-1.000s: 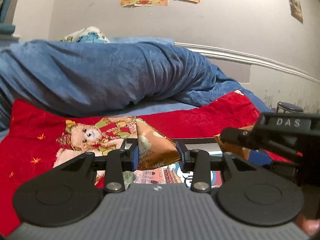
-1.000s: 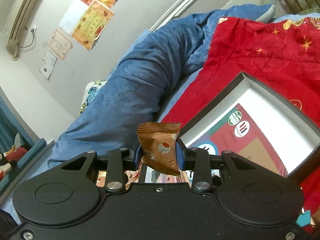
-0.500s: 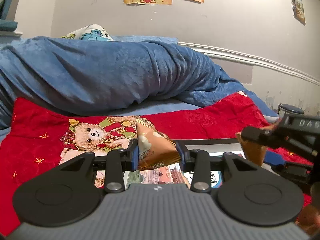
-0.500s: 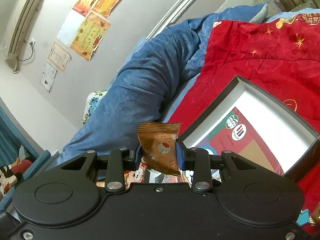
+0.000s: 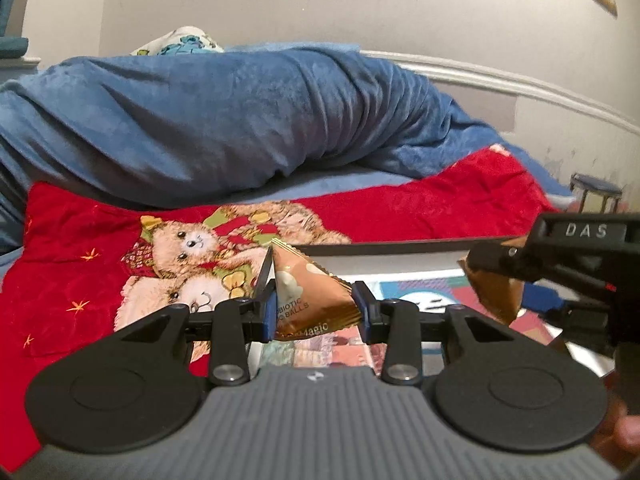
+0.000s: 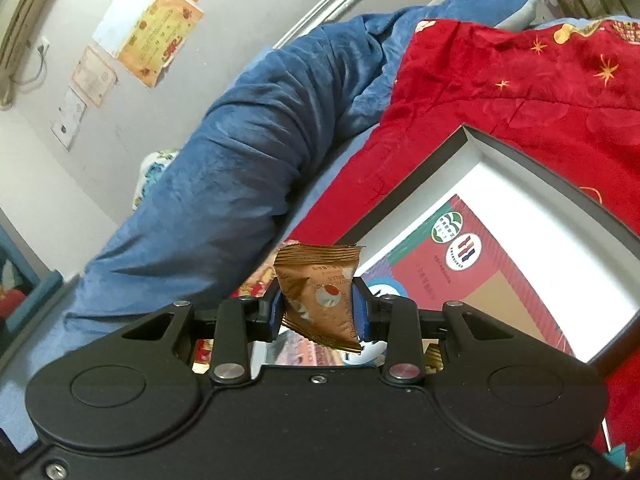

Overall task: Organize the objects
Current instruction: 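Hold both wrappers above the box interior with both tools, then lower both wrappers into the box and open both tools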

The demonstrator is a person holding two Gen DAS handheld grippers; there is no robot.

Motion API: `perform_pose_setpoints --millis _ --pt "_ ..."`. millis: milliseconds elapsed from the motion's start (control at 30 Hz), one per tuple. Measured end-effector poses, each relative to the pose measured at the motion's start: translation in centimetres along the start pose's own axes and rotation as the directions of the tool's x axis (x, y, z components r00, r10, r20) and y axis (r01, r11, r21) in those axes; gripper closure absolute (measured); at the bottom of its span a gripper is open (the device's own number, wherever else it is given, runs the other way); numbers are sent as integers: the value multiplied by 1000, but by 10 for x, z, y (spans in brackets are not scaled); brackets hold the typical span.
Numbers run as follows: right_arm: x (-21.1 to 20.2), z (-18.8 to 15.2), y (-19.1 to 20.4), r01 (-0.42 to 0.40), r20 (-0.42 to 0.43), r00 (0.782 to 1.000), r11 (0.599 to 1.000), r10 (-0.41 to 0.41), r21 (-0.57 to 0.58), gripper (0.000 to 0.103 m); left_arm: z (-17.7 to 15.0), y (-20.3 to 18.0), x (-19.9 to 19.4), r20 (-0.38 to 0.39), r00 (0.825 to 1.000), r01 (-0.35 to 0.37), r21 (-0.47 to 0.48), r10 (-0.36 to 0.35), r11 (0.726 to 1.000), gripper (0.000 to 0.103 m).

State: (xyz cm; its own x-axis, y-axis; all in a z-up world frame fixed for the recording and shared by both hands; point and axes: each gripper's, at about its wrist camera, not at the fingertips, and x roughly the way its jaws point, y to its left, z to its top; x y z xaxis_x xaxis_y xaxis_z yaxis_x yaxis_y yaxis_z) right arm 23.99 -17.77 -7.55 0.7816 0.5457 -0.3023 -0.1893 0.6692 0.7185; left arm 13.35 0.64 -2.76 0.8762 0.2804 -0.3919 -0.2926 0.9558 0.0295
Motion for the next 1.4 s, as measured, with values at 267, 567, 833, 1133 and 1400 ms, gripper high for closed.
perform_pose_setpoints --millis 267,567,833,1133,1400 --pt "15 -5 4 41 -27 999 998 -42 -51 69 -6 -5 14 -55 998 1 15 0 1000 60" --pt "18 -8 13 64 -53 996 988 -72 -142 69 -12 -14 16 -74 997 9 61 -4 998 60" --pt "18 -9 10 75 -63 994 986 -85 -147 69 -15 -24 15 -78 997 27 98 -20 995 59" --pt "21 -11 14 96 -73 991 974 -113 -205 69 -18 -29 20 -87 996 39 123 -28 992 59" --pt "17 -9 14 73 -77 993 979 -89 -189 69 -22 -32 23 -85 996 19 155 -6 988 58"
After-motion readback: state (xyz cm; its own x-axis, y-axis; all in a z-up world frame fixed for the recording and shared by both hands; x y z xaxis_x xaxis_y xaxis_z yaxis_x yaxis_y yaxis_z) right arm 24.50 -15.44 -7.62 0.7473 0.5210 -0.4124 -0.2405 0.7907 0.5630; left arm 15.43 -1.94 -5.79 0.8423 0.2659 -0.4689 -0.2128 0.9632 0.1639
